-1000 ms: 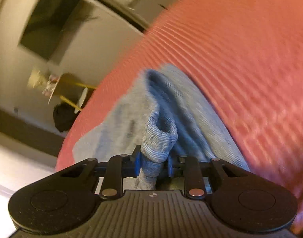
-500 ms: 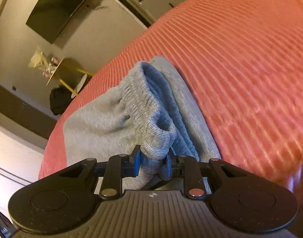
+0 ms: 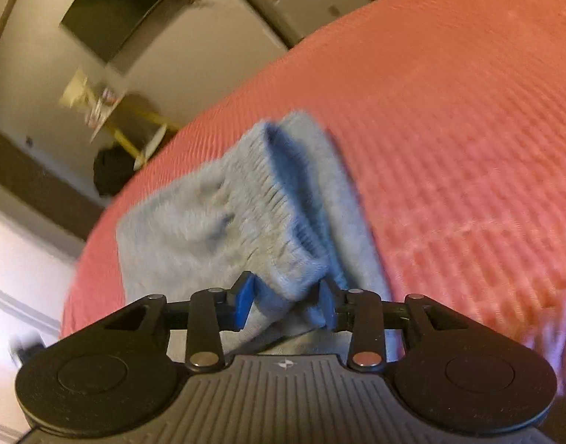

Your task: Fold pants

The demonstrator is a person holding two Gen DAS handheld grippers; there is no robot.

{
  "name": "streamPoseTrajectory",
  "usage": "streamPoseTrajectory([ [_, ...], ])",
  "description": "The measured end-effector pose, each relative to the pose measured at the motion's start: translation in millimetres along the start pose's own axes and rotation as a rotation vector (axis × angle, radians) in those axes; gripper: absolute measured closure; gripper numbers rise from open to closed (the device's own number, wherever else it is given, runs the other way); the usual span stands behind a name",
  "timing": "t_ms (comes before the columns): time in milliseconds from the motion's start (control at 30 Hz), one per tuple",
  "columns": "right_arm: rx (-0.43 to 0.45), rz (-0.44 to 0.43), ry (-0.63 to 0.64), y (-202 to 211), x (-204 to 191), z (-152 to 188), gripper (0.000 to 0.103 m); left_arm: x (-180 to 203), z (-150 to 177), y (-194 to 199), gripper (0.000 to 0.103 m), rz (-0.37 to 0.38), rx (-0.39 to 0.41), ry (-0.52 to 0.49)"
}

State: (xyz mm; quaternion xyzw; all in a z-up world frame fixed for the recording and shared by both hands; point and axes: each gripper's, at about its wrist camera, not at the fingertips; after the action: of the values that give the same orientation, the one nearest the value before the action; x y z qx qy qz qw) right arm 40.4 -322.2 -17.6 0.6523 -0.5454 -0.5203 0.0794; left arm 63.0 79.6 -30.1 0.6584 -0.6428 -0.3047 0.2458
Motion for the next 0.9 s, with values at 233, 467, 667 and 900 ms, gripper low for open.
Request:
streamPoseTrajectory([
  [233, 0.172, 0.066, 0.214, 20.7, -36.9, -25.6, 0.067, -15.3, -30.7, 25.3, 0.03, 0.084, 0.083, 0.169],
  [467, 0.169, 0.069, 0.567, -63.4, -129.6, -35.4, 0.07, 11.0, -88.1, -14.2, 0.03, 0.083, 0.144, 0.08],
  [667, 0.055, 0.23, 0.73, -136.9, -121.8, -28.9, 0.093, 16.4, -74.2, -73.0, 0.009, 0.016, 0.061, 0.023],
  [900, 0.034, 0.049, 0.549, -81.2, -108.0, -24.0, 0.089, -29.2, -46.8, -25.0, 0.014, 0.242, 0.041, 0.162],
])
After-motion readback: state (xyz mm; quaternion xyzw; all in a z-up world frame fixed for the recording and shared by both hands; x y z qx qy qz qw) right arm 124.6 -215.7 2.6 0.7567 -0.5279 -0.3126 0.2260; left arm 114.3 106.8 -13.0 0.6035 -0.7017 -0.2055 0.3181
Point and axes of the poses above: each gripper's, at about its wrist camera, not at the fingertips, and y roughly against the way its jaws point, x to its right, z to its underside, and after that the axes turned 3 degrees about -x, right-handed
